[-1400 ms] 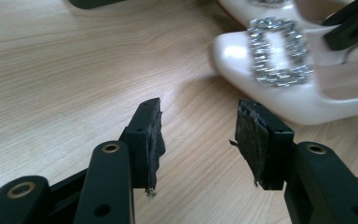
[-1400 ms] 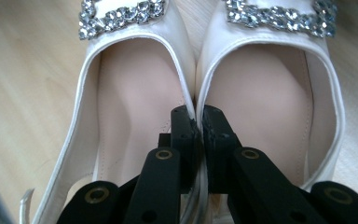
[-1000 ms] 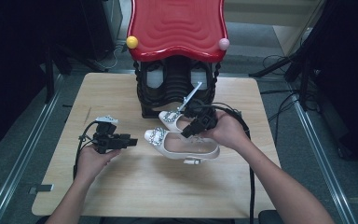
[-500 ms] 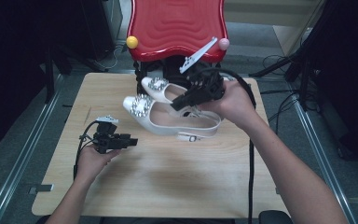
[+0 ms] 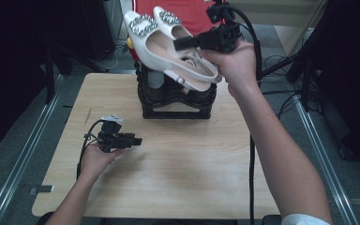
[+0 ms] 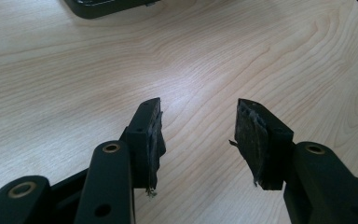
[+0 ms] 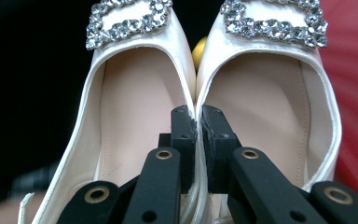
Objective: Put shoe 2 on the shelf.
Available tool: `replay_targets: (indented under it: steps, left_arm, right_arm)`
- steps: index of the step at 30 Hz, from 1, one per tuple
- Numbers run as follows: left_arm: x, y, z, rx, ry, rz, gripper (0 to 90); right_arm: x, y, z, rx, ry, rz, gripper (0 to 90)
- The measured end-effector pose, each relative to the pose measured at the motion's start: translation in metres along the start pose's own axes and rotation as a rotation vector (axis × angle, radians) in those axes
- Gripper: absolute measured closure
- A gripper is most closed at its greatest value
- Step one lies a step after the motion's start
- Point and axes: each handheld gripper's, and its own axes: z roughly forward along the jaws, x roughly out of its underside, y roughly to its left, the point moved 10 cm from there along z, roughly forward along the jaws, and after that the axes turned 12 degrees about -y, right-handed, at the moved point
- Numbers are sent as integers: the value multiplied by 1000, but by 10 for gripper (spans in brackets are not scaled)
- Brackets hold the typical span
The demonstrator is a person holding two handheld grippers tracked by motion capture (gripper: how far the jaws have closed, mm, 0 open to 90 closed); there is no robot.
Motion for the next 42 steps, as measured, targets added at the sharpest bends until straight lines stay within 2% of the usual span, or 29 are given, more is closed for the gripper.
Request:
replay_targets:
  steps: [3, 7, 13, 19, 27, 29, 34, 35, 38, 39, 42]
  left_arm:
    - [-1, -1, 2, 5, 1, -1, 514]
    - [-2, -3, 3, 15, 6, 4, 518]
    - [-2, -4, 5, 30, 14, 9, 536]
    - [-3, -5, 6, 39, 13, 13, 536]
    - [-3, -6, 7, 49, 13, 12, 535]
    - [-4, -7, 7, 49, 10, 8, 534]
    - [-4, -8, 7, 51, 6, 11, 532]
    - [-5, -8, 7, 53, 5, 10, 531]
    - [-6, -9, 6, 64, -3, -1, 531]
    - [-6, -9, 6, 63, -3, 0, 531]
    - [-6, -9, 6, 60, -1, 1, 532]
  right_arm:
    - [-17, -9, 2, 30, -61, 66, 857]
    - [-39, -26, 6, 69, -150, 184, 858]
    - [-62, -48, 10, 103, -253, 293, 858]
    - [-77, -68, 14, 152, -326, 349, 857]
    - [-88, -94, 16, 254, -420, 412, 857]
    - [-88, -98, 16, 284, -431, 420, 856]
    - [-86, -113, 16, 421, -453, 426, 856]
    - [-84, -116, 17, 434, -458, 435, 855]
    - [-80, -118, 21, 427, -472, 495, 854]
    - [-79, -119, 23, 423, -484, 499, 854]
    - [-77, -118, 30, 435, -470, 506, 853]
